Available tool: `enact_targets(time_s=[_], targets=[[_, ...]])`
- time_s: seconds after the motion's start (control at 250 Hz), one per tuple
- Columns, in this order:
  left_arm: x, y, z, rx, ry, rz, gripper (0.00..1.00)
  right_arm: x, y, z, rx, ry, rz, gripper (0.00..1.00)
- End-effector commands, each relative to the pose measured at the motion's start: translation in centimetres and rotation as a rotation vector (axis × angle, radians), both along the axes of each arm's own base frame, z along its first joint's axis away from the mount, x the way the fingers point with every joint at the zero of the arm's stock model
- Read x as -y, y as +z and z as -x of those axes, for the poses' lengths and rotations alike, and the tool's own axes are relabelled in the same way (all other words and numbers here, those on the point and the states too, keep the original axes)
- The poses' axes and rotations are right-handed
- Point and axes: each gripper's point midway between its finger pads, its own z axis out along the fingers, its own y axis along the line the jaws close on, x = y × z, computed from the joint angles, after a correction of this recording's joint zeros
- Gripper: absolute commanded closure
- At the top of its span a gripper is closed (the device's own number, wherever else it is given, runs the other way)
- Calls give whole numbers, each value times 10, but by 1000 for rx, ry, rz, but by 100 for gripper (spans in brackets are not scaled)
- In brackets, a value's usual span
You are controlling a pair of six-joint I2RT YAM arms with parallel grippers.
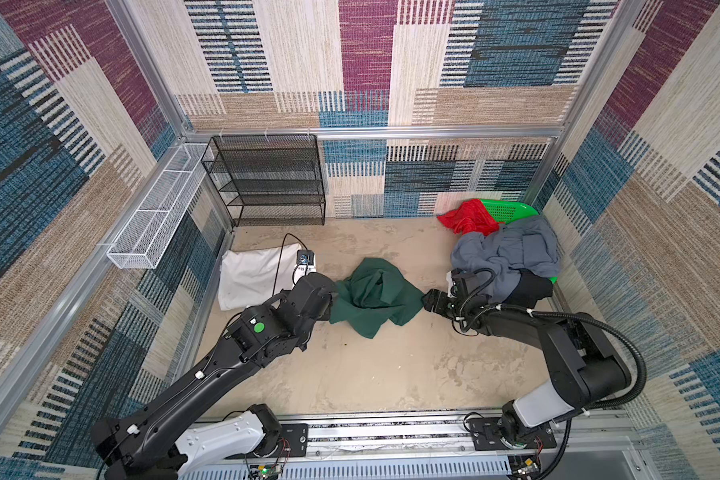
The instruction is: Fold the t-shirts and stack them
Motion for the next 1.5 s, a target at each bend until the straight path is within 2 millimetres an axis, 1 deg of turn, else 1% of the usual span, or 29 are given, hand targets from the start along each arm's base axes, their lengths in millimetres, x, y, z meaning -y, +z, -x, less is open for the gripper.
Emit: enact_targets(time_s=[0.0, 0.108, 0.188, 0.252, 0.316, 0.36, 0.396, 0.428, 0.432, 0.44, 0.472, 0.524, 0.632, 0.696, 0.744, 0.86, 0.912, 0.992, 1.076, 1.096, 1.112, 1.16, 1.216, 1.292, 1.34, 1.42, 1.44, 1.448, 1.496], targets=[[-3, -1, -4, 10, 26, -5, 100, -11, -8, -3, -23, 8, 9, 18], [-2, -2, -5, 19, 16, -6, 100, -21, -21, -2, -53, 35, 66, 22], [0, -4, -5, 18, 7, 13, 100, -21, -31, -1, -91, 38, 88, 25], [0, -5, -6, 16, 7, 17, 100, -22, -35, 1, -100, 44, 88, 33], [-2, -8, -7, 11, 14, 9, 100, -25, -38, 2, -107, 50, 79, 47], [-5, -8, -8, 11, 18, 4, 100, -28, -39, 3, -110, 61, 64, 55], [-5, -10, -9, 8, 18, 0, 100, -32, -39, 3, -115, 81, 49, 65], [-5, -12, -11, 6, 11, 4, 100, -36, -38, 4, -118, 97, 36, 82], [-5, -12, -11, 5, 10, 4, 100, -36, -38, 4, -118, 97, 36, 82], [-5, -13, -12, 4, 9, 5, 100, -37, -37, 3, -118, 100, 34, 87], [-4, -14, -14, 1, 7, 15, 100, -39, -36, 3, -120, 106, 29, 100], [-4, -18, -19, -11, 6, 30, 100, -40, -33, 1, -116, 116, 27, 100], [-5, -20, -35, -23, 15, 54, 100, -41, -14, -14, -76, 117, 52, 100], [-5, -16, -51, -26, 16, 80, 100, -40, 3, -29, -40, 110, 79, 100], [-6, -9, -66, -22, 19, 104, 100, -38, 21, -46, -4, 97, 96, 100], [-2, 26, -102, 52, 20, 112, 100, -28, 74, -90, 93, 50, 95, 100], [0, 42, -117, 87, 22, 97, 100, -19, 108, -113, 157, 21, 78, 100], [1, 65, -138, 120, 24, 84, 100, -1, 158, -142, 251, -28, 76, 100], [3, 91, -158, 161, 20, 42, 100, 19, 209, -161, 331, -78, 100, 100], [2, 97, -162, 167, 24, 26, 100, 23, 214, -163, 332, -87, 109, 100], [2, 102, -164, 172, 28, 15, 100, 27, 232, -166, 358, -100, 112, 100], [-1, 116, -169, 190, 41, -16, 100, 36, 256, -165, 394, -129, 126, 100], [-4, 134, -169, 213, 51, -24, 100, 43, 285, -157, 447, -155, 137, 100], [-7, 157, -161, 261, 47, 0, 100, 50, 310, -141, 496, -177, 136, 100], [-10, 169, -153, 289, 43, 22, 100, 54, 321, -129, 513, -184, 137, 100], [-18, 180, -135, 315, 45, 46, 100, 63, 334, -105, 535, -203, 144, 100], [-21, 182, -129, 320, 48, 51, 100, 65, 342, -99, 550, -212, 142, 100], [-21, 183, -127, 322, 47, 54, 100, 66, 337, -96, 540, -211, 146, 100], [-29, 187, -112, 329, 56, 71, 100, 69, 344, -80, 552, -211, 139, 100]])
